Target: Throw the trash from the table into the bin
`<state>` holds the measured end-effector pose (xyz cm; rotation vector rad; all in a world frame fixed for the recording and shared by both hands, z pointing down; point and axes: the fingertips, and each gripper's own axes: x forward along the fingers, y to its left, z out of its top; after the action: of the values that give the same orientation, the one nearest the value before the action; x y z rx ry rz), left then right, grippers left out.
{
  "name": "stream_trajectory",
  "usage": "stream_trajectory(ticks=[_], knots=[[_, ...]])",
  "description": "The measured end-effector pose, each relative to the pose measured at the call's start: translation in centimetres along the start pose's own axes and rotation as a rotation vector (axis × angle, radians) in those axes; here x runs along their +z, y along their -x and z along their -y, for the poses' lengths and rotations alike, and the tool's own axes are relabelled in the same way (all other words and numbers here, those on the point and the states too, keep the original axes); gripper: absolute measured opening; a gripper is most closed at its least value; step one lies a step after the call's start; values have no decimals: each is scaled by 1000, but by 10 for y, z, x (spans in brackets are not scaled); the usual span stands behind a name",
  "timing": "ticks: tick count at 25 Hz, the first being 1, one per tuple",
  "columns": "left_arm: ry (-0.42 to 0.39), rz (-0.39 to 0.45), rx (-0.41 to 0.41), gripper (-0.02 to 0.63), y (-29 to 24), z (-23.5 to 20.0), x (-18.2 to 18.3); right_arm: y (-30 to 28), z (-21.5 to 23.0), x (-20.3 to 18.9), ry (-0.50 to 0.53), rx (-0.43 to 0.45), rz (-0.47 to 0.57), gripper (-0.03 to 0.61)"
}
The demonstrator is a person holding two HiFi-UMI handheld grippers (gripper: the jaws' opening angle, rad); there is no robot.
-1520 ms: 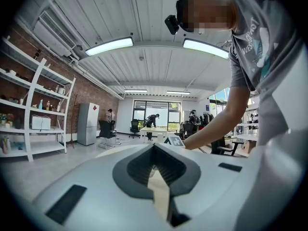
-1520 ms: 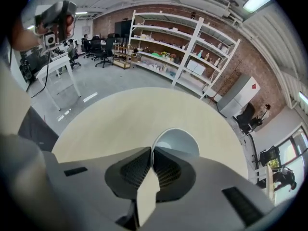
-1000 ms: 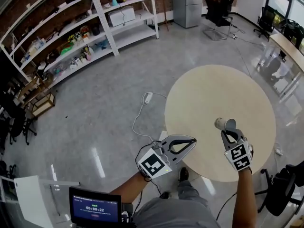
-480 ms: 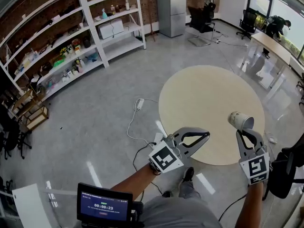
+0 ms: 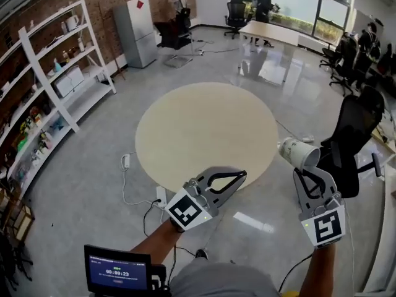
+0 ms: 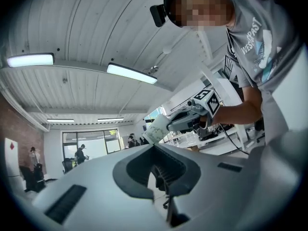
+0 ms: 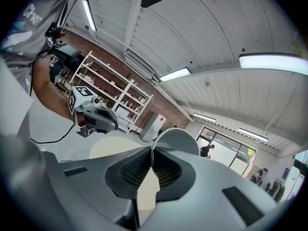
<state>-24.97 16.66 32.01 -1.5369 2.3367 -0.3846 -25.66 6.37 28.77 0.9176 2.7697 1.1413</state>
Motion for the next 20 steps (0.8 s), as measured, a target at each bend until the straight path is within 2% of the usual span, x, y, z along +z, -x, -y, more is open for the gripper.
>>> stream_trajectory(ticks=[2,3,5,8,9,15,20], knots=[[99,104,-14,43,-8,12,26,38,0,-1,-32,-46,-58,25],[153,146,-30,43,-27,28,35,67,5,-15,-55,-75,-95,25],[184,161,-105,43,-109,87,35,146,34,-80,-90,-129,-171,25],[165,182,-213,43,-269,194,25,269,86,-207,-114,-172,-259,25],[173,198,-247,43,-300,221,29,299,94,-231,-129,-191,-283,25],[228,265,-476,43,-368,325,74,432,92,-267,-225,-376,-423,25],[261,302,-658,43,-416,390,84,517,81,-302,-296,-537,-545,25]])
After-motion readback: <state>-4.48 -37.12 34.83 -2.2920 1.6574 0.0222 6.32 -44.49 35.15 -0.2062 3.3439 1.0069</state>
